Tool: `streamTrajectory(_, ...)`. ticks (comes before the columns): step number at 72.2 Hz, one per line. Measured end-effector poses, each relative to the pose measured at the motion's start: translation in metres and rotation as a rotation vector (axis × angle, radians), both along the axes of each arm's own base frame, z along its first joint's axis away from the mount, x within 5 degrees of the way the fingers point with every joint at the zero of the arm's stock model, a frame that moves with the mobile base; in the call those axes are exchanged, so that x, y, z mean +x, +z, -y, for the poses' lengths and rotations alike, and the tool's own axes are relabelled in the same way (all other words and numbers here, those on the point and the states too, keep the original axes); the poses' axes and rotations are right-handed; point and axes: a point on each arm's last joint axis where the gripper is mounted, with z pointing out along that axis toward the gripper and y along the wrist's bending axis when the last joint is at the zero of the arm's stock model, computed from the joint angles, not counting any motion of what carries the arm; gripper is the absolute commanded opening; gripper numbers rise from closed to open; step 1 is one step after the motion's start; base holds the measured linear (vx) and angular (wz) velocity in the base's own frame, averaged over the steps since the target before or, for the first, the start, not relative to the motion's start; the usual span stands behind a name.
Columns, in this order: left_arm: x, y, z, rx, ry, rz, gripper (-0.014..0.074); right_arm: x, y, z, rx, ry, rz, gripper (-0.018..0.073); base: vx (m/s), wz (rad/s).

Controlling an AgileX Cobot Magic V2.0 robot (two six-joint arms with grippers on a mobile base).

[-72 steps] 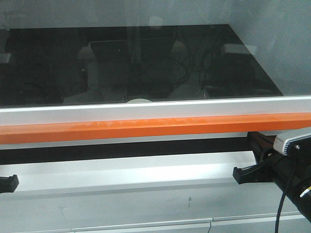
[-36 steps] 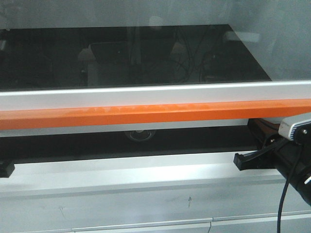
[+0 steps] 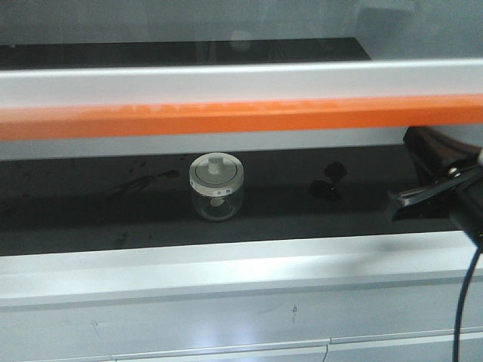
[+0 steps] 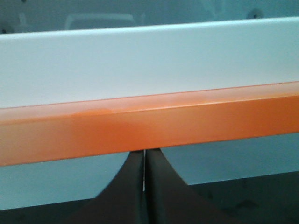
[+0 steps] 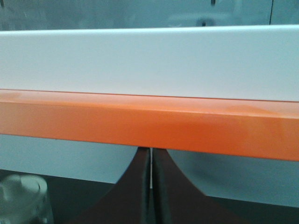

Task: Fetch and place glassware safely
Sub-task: 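Push the orange sash handle upward with both grippers to open the hood, then lower the right gripper toward the white-lidded glass jar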

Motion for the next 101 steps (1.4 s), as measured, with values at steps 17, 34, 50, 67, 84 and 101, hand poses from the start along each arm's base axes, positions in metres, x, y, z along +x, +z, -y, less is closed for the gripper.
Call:
streamTrajectory(17,-0.023,0.021,-0.001,-0.002,0.0,0.083,-0.0007,-0.021,0.021,0.006,0.017,0.013,0.052,-0.0001,0.0,0.0)
streamTrajectory(34,-0.05,0.019,-0.002,0.0,0.002,0.022,-0.0007,-0.049,0.027,0.013,-0.001,0.042,-0.001,-0.0001,0.0,0.0)
streamTrajectory(50,-0.081,0.013,-0.003,0.001,0.004,-0.033,-0.0007,-0.075,0.014,0.02,-0.019,0.06,-0.05,-0.0001,0.0,0.0)
streamTrajectory(67,-0.099,-0.021,-0.003,-0.042,-0.009,-0.053,-0.0007,-0.096,-0.027,0.027,-0.032,0.064,-0.092,-0.0001,0.0,0.0)
streamTrajectory(84,-0.105,-0.051,-0.002,-0.067,-0.021,-0.156,-0.0007,-0.1,-0.03,0.028,-0.033,0.067,-0.097,-0.0001,0.0,0.0)
streamTrajectory(101,-0.104,-0.054,-0.001,-0.069,-0.022,-0.172,-0.0007,-0.1,-0.03,0.028,-0.032,0.066,-0.096,0.0029,0.0,0.0)
